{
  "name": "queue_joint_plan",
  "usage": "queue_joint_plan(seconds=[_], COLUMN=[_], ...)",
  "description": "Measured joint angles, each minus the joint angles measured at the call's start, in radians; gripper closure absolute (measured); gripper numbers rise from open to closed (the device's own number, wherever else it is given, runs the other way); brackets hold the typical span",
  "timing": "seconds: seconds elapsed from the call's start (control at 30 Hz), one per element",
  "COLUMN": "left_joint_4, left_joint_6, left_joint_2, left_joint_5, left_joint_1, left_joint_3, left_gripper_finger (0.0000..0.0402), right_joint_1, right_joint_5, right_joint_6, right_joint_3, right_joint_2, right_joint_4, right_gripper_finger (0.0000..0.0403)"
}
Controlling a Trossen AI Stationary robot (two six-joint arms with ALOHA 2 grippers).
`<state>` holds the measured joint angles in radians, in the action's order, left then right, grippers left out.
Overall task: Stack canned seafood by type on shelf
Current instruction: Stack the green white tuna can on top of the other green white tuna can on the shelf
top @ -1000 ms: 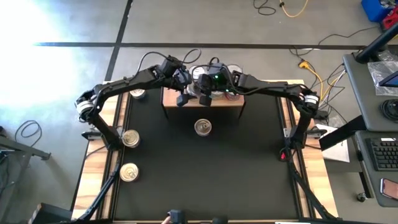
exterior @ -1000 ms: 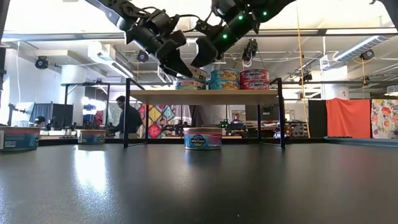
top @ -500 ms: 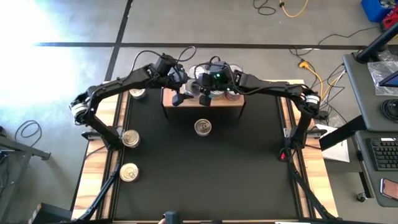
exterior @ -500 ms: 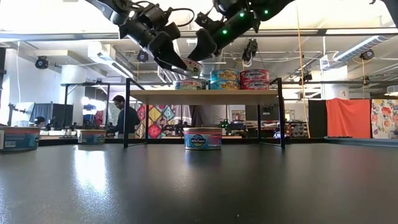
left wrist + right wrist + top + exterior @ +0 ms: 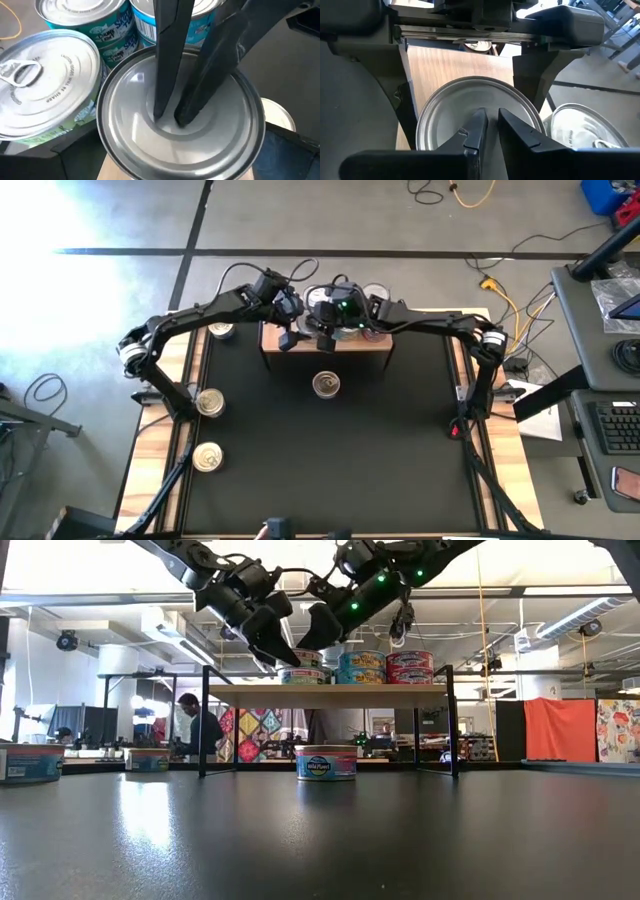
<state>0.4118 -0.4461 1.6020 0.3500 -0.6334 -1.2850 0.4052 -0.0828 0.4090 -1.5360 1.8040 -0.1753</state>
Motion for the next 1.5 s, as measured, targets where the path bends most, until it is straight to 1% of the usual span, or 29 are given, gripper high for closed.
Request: queue_joint_plan(seconds=[0.17,0.57,0.77,0.87,1.13,1.23,1.5], left_joint_4=[0.032,0.051,0.185,0.219,0.204,0.198,0.220], left_joint_6=[0.014,0.009,-0.005,-0.006,0.004,0.006,0.018], left_joint_2=[0.000,-0.013,-0.051,-0.081,-0.098,-0.091,-0.068], left_joint_5=[-0.003,-0.016,-0.033,-0.045,-0.045,-0.044,-0.055], left_joint_1=[0.001,0.002,0.003,0.004,0.004,0.009,0.011], left_joint_3=[-0.002,-0.003,-0.033,-0.036,-0.025,-0.024,-0.019], left_gripper_finger=[0.0003,0.0002,0.0002,0.0002,0.0002,0.0002,0.0002], right_joint_1=[-0.001,-0.001,-0.004,-0.003,-0.005,-0.011,-0.026], right_joint_5=[-0.007,-0.009,-0.016,-0.014,-0.006,-0.029,-0.038], right_joint_6=[-0.017,-0.010,-0.005,-0.005,-0.005,-0.005,-0.007], right_joint_3=[-0.001,0.000,-0.001,0.000,0.003,0.004,0.005], right_joint_2=[0.003,0.002,0.002,0.002,0.002,0.001,-0.001], right_joint_4=[-0.015,-0.033,-0.048,-0.064,-0.084,-0.069,-0.011], right_gripper_finger=[0.0354,0.0364,0.0365,0.0365,0.0365,0.0365,0.0365])
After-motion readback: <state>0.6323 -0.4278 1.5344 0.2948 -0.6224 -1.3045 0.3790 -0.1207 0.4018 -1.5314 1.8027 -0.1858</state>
